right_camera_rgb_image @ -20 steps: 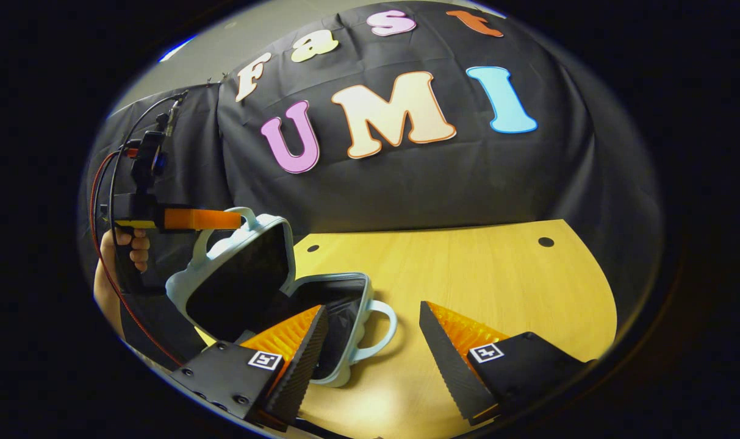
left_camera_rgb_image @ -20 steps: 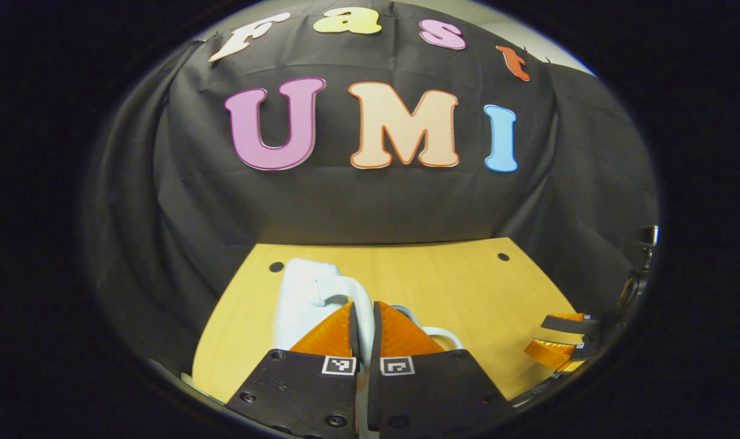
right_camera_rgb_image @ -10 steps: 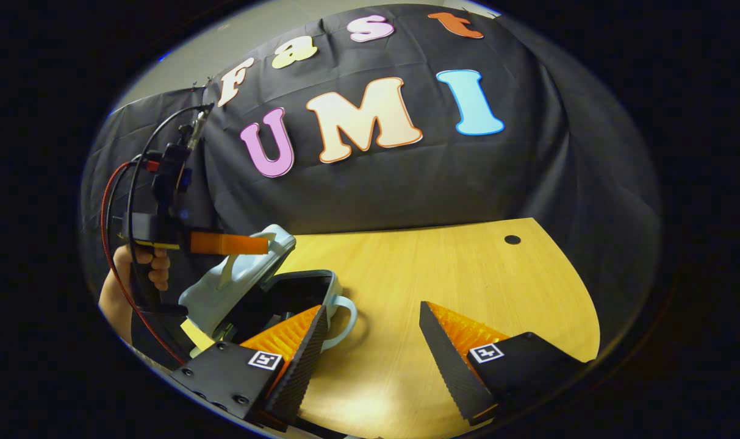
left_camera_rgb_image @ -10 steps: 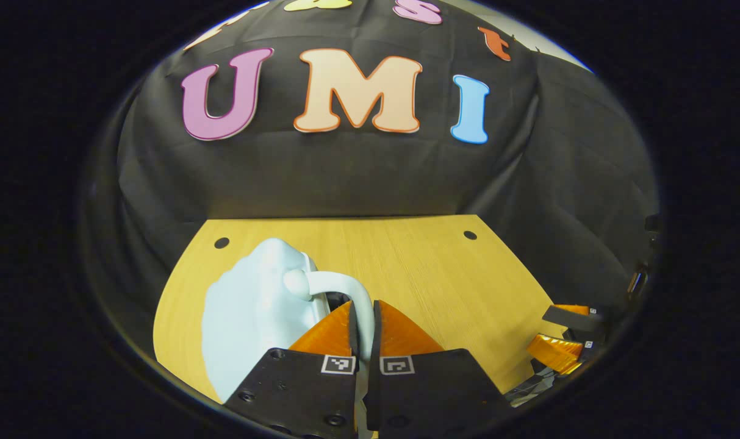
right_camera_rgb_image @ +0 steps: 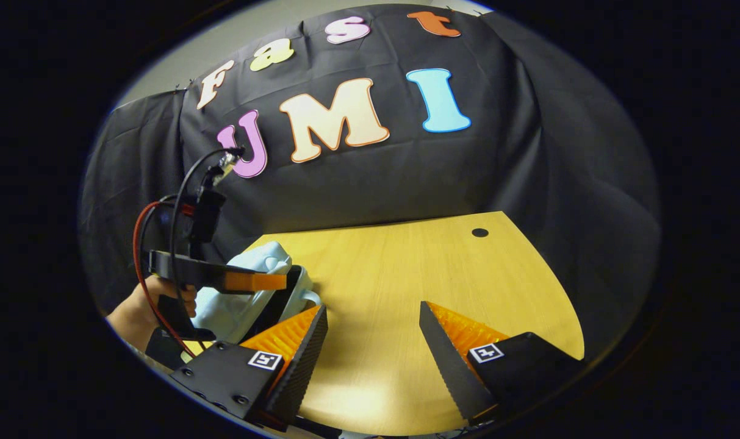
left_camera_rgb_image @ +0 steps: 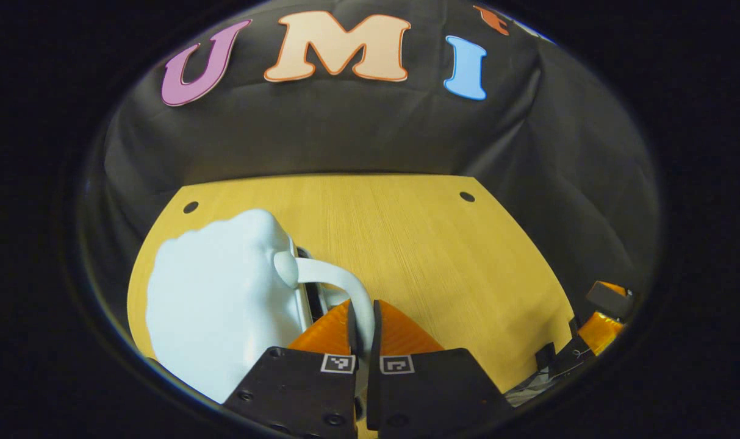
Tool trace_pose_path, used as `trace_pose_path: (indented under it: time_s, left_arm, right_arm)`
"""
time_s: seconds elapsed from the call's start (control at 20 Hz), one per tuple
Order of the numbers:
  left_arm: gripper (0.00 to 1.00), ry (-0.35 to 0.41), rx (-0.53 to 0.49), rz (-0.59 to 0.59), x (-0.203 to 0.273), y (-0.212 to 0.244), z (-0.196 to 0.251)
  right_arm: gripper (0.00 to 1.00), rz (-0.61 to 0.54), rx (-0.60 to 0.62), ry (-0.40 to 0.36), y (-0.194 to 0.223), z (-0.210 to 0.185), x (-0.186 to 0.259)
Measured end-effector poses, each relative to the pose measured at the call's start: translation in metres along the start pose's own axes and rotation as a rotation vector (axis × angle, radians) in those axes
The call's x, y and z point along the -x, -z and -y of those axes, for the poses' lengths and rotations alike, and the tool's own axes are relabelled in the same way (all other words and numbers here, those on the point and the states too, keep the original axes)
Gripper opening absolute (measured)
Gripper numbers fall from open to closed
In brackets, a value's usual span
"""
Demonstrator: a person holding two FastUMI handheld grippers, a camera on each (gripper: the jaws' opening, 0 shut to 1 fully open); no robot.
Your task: First open the suitcase, pack the skin care products into it, and then close the suitcase.
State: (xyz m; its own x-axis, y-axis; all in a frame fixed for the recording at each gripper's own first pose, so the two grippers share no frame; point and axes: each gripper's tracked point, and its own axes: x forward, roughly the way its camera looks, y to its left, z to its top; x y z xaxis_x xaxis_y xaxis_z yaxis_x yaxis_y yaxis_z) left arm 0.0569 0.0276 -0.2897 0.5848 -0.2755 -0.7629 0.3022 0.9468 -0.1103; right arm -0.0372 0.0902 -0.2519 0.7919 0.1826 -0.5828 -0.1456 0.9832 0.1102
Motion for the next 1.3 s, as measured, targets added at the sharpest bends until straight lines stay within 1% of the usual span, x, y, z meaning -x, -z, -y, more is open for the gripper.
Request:
trace_pose_path:
  time_s: [0.05,0.15,0.25,0.3,0.35,0.4,0.45,0.5,0.55,0.6,0.7,0.8,0.85,0.9,0.95,1.0,1.05,1.15,1.2,1.25,1.3]
  left_arm:
    - [0.00,-0.003,0.002,-0.008,-0.007,0.006,0.002]
    - [0.03,-0.012,0.010,-0.025,-0.022,0.020,0.007]
    - [0.05,-0.048,0.013,-0.037,-0.030,0.032,0.011]
    - [0.11,-0.052,0.017,-0.029,-0.031,0.035,0.017]
    - [0.08,-0.045,0.027,-0.002,-0.030,0.031,0.024]
    - [0.39,-0.051,0.031,0.030,-0.023,0.026,0.031]
    - [0.46,-0.052,0.035,0.081,-0.015,0.017,0.039]
    - [0.51,-0.067,0.036,0.128,-0.003,0.004,0.045]
    - [0.60,-0.085,0.033,0.186,0.010,-0.010,0.048]
    - [0.64,-0.115,0.021,0.253,0.025,-0.026,0.048]
    - [0.64,-0.184,-0.017,0.384,0.064,-0.057,0.047]
    - [0.68,-0.239,-0.100,0.485,0.109,-0.084,0.045]
    - [0.70,-0.252,-0.141,0.527,0.127,-0.093,0.046]
    - [0.74,-0.254,-0.166,0.566,0.144,-0.102,0.049]
    - [0.76,-0.249,-0.179,0.602,0.158,-0.110,0.052]
    - [0.77,-0.243,-0.178,0.633,0.171,-0.117,0.053]
    - [0.78,-0.236,-0.174,0.669,0.183,-0.124,0.054]
    - [0.87,-0.217,-0.173,0.740,0.208,-0.137,0.054]
    - [0.96,-0.215,-0.177,0.768,0.215,-0.143,0.054]
    - [0.90,-0.214,-0.180,0.785,0.223,-0.148,0.052]
    - [0.90,-0.210,-0.174,0.801,0.230,-0.151,0.051]
  right_arm:
    - [0.95,-0.001,-0.001,0.004,0.002,0.005,0.001]
    - [0.95,-0.007,-0.008,-0.002,0.003,0.012,0.001]
    - [0.95,0.000,-0.005,-0.023,0.000,0.017,0.002]
    - [0.95,0.005,0.005,-0.036,-0.003,0.019,0.003]
    - [0.95,0.013,0.020,-0.049,-0.006,0.022,0.003]
    - [0.95,0.021,0.036,-0.060,-0.010,0.026,0.003]
    - [0.95,0.029,0.048,-0.074,-0.014,0.031,0.003]
    - [0.95,0.035,0.057,-0.087,-0.018,0.033,0.003]
    - [0.96,0.043,0.063,-0.095,-0.023,0.034,0.003]
    - [0.96,0.056,0.064,-0.102,-0.030,0.033,0.004]
    - [0.98,0.111,0.066,-0.117,-0.053,0.022,0.008]
    - [0.98,0.194,0.087,-0.117,-0.080,0.007,0.013]
    - [0.98,0.236,0.096,-0.106,-0.093,0.002,0.014]
    - [0.98,0.275,0.100,-0.102,-0.106,-0.006,0.018]
    - [0.98,0.309,0.097,-0.086,-0.118,-0.011,0.021]
    - [0.94,0.341,0.095,-0.076,-0.129,-0.017,0.027]
    - [0.98,0.385,0.098,-0.057,-0.144,-0.021,0.035]
    - [0.98,0.485,0.105,-0.003,-0.175,-0.024,0.053]
    - [0.98,0.536,0.107,0.011,-0.190,-0.028,0.066]
    - [0.98,0.584,0.109,0.019,-0.202,-0.035,0.079]
    - [0.98,0.617,0.118,0.033,-0.210,-0.038,0.088]
